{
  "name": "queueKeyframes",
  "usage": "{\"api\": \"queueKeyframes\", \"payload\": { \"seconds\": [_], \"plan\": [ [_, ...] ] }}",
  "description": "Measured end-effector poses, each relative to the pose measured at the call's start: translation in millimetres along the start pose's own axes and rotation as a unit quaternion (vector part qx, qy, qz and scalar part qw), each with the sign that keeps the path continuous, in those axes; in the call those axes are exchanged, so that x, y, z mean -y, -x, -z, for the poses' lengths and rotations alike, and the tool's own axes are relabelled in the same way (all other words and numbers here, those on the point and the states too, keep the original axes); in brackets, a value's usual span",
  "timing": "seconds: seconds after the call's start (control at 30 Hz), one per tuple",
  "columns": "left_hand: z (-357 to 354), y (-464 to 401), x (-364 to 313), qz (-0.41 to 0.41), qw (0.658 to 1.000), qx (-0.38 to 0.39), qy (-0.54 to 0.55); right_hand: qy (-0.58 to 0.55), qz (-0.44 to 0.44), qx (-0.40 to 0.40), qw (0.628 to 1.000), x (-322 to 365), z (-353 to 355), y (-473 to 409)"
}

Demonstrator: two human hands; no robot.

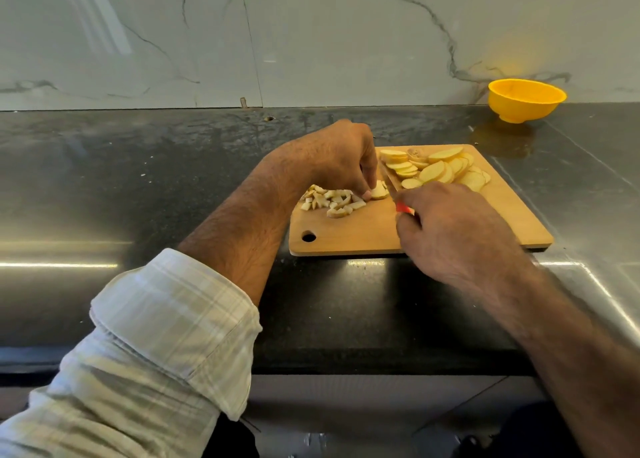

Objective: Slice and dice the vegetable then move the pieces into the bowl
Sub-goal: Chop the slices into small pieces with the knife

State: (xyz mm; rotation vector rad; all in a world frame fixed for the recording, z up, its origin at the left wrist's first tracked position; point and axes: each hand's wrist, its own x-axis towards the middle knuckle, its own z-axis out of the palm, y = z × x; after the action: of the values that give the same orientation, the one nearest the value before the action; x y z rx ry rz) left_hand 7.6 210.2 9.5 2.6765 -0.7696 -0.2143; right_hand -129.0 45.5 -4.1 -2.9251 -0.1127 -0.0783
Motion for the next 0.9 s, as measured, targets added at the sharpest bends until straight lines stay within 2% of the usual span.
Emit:
{"api": "queueKeyframes", "payload": {
  "seconds": [0.33, 0.5, 0.63, 0.9],
  "plan": [
    [-2, -3, -4, 0.0, 1.0, 0.0, -0.018, 0.044, -0.011, 0.085, 0.995, 22, 1, -2],
    [-1, -2, -4, 0.0, 1.0, 0.004, -0.015, 0.027, -0.012, 0.085, 0.996, 27, 3, -9],
    [0, -1, -5, 0.003, 1.0, 0.007, -0.008, -0.009, -0.032, 0.052, 0.998, 18, 2, -22],
    [2, 2, 2, -0.001, 1.0, 0.0, 0.008, 0.001, 0.021, -0.023, 1.0, -3, -10, -11]
  ]
}}
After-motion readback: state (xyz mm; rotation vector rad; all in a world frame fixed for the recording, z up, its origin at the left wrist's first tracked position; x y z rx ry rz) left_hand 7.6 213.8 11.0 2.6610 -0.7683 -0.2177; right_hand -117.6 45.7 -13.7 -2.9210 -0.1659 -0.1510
